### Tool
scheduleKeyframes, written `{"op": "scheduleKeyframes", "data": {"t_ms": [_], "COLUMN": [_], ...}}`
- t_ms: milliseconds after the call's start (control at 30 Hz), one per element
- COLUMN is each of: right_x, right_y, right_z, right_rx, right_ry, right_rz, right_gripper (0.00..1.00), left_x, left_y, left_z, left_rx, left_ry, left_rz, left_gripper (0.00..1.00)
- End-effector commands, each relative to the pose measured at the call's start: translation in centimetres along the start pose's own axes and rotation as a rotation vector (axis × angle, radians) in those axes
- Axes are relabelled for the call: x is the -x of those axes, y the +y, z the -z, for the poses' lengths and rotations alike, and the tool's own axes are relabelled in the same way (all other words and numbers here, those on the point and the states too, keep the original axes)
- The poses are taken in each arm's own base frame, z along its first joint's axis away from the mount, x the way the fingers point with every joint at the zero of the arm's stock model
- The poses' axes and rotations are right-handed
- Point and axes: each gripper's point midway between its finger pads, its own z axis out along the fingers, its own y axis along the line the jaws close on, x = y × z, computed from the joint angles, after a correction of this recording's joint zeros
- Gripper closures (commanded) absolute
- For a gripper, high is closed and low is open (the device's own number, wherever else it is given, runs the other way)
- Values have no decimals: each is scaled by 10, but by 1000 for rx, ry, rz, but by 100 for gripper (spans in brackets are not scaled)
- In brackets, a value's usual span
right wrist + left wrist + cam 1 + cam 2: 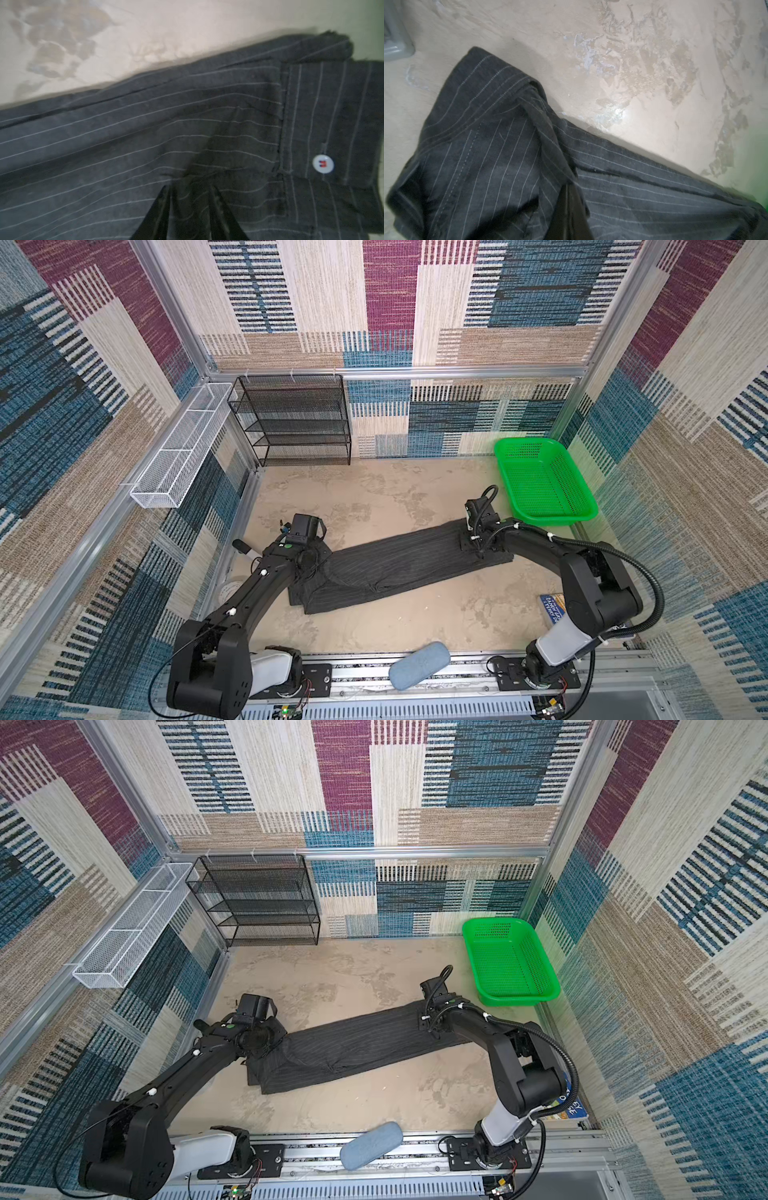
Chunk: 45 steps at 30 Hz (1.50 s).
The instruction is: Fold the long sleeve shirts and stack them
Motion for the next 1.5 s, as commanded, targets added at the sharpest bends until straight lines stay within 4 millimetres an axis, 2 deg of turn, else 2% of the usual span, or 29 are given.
{"op": "scheduleKeyframes", "data": {"t_ms": [0, 100, 167, 233, 400, 500, 567, 633, 733, 867, 967, 1067, 1133, 1200, 1300, 1467], "right_x": [1, -2, 2, 11, 34, 39, 40, 38, 37, 37, 33, 25, 15, 5, -8, -25], "right_y": [-9, -19, -18, -15, -11, -12, -15, -16, -16, -14, -19, -25, -29, -30, -32, -28], "right_z": [-16, -24, -20, -10, 27, 36, 33, 27, 19, 7, -4, -15, -24, -30, -33, -29], "right_rx": [4, -25, -21, -6, 16, 9, -1, 7, 18, 38, 28, 13, 1, -3, -7, 25], "right_ry": [7, 25, 18, -3, -82, -100, -101, -88, -80, -70, -47, -21, 15, 48, 79, 115], "right_rz": [1, 6, 13, 11, 7, 19, 24, 17, 4, 2, -4, -9, -10, -14, -31, -86], "right_gripper": [66, 65, 63, 62, 59, 58, 58, 58, 58, 58, 59, 59, 60, 61, 62, 62], "left_x": [-3, -2, -3, -6, -15, -22, -30, -40, -52, -57, -57, -57, -53, -47, -33, 2], "left_y": [15, 26, 24, 18, -13, -41, -57, -63, -50, 1, 31, 46, 48, 42, 23, -27], "left_z": [10, 19, 26, 31, 36, 26, 12, -3, -21, -35, -42, -52, -59, -65, -74, -93], "left_rx": [44, 71, 46, 3, -116, -187, -201, -185, -132, 29, 112, 161, 179, 187, 186, 154], "left_ry": [-14, -45, -48, -37, -20, 3, 40, 80, 92, 34, 9, 12, 18, 22, 27, 20], "left_rz": [18, 33, 47, 77, 101, 90, 71, 58, 71, 80, 81, 82, 74, 54, 13, -67], "left_gripper": [98, 98, 98, 98, 99, 99, 100, 100, 100, 100, 100, 100, 100, 100, 100, 100]}}
